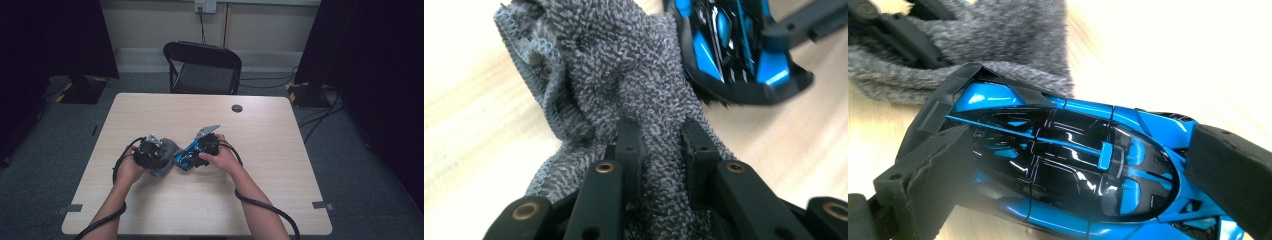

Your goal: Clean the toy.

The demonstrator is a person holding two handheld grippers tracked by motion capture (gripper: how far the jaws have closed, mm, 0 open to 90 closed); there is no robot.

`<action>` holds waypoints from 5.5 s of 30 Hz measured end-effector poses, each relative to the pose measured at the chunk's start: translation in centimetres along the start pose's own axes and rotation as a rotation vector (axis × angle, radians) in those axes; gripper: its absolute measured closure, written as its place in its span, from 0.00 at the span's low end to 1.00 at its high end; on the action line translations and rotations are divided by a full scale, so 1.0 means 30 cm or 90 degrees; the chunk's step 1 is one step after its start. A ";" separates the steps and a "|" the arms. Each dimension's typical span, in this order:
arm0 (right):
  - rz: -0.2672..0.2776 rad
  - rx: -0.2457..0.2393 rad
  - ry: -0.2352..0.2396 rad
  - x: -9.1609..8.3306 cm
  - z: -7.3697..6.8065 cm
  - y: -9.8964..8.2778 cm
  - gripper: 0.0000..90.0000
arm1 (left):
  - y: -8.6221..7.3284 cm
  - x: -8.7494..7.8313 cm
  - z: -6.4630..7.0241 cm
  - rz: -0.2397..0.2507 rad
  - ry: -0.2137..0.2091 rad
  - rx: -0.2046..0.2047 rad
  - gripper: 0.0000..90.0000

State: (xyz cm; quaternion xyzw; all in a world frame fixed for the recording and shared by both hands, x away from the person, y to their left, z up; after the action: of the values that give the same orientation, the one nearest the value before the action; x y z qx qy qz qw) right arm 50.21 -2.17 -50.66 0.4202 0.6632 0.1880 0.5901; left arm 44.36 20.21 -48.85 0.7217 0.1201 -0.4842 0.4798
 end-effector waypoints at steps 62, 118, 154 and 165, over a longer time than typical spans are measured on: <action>0.008 -0.001 -0.001 -0.001 0.001 -0.005 0.00 | 0.290 0.222 0.009 0.024 0.056 0.004 0.79; 0.002 0.001 -0.001 0.000 -0.001 0.000 0.00 | -0.012 -0.035 -0.002 -0.002 0.034 0.028 0.81; 0.061 -0.009 -0.008 -0.136 -0.016 0.003 0.15 | 0.016 -0.234 -0.024 0.039 0.044 0.009 0.75; 0.069 0.010 -0.028 -0.349 -0.016 -0.081 0.15 | 0.208 -0.269 0.085 0.087 0.012 0.052 0.73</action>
State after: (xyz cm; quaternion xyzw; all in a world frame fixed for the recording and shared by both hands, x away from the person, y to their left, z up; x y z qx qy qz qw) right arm 48.41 -11.61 -45.82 0.4639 0.6277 0.2050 0.5905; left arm 42.80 17.32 -38.87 0.7517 0.0551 -0.4479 0.4809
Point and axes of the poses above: each handheld gripper's, and its own axes: x roughly forward along the jaws, y roughly out of its top, z roughly to its right, the point moved 2 cm from there along x, roughly forward along the jaws, and after that the axes turned 14 degrees about y, right-handed, at the moved point
